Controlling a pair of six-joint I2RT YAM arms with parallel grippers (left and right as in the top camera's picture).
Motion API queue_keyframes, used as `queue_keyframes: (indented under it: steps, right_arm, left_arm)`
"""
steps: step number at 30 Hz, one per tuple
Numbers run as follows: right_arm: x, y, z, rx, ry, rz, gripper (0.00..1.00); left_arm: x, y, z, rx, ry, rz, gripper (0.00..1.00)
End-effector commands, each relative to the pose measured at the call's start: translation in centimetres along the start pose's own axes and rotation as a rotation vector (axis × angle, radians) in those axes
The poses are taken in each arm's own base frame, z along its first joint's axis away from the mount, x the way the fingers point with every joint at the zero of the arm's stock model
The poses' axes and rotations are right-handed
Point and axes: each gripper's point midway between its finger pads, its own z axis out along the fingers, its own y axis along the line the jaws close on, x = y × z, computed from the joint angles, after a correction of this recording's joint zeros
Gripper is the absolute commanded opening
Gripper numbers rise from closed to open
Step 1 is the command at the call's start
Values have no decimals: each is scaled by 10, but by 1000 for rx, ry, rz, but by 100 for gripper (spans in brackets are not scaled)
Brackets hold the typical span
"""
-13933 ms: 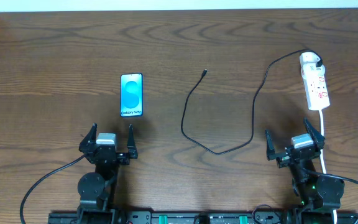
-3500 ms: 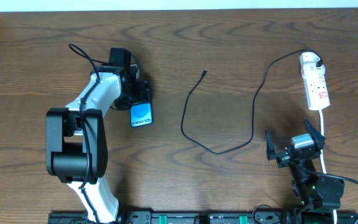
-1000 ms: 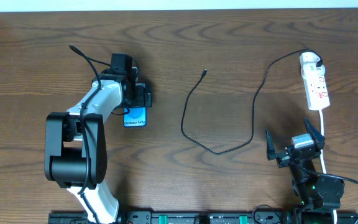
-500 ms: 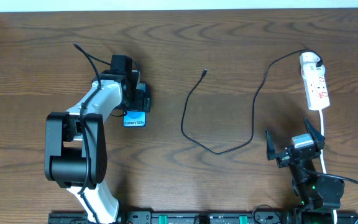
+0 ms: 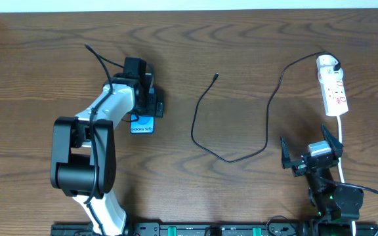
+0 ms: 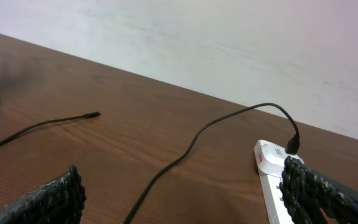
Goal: Plug charger to phone and switch on socket
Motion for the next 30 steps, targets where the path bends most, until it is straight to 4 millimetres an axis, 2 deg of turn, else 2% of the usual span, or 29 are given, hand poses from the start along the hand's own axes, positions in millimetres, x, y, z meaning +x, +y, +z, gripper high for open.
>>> queue_keyframes:
  steps: [1,10,20,24,25,30]
  right_arm:
    - [0,2,0,-6,-1,6,99]
    - [0,2,0,-6,-1,6,99]
    - [0,2,0,-6,-1,6,99]
    - [0,2,0,-6,-1,6,99]
    - [0,2,0,-6,-1,6,99]
    - [0,2,0,-6,-1,6,99]
  left_arm:
    - [74,1,60,-26,259,-11,98]
    - [83,1,66,-29,292,-24,99]
    - [99,2,52,-35,393,-30,98]
    - [93,1,44,-37,408,-43,98]
    - [83,0,41,-35,392,-45,98]
    - [67,0,45,-31,327,-45,98]
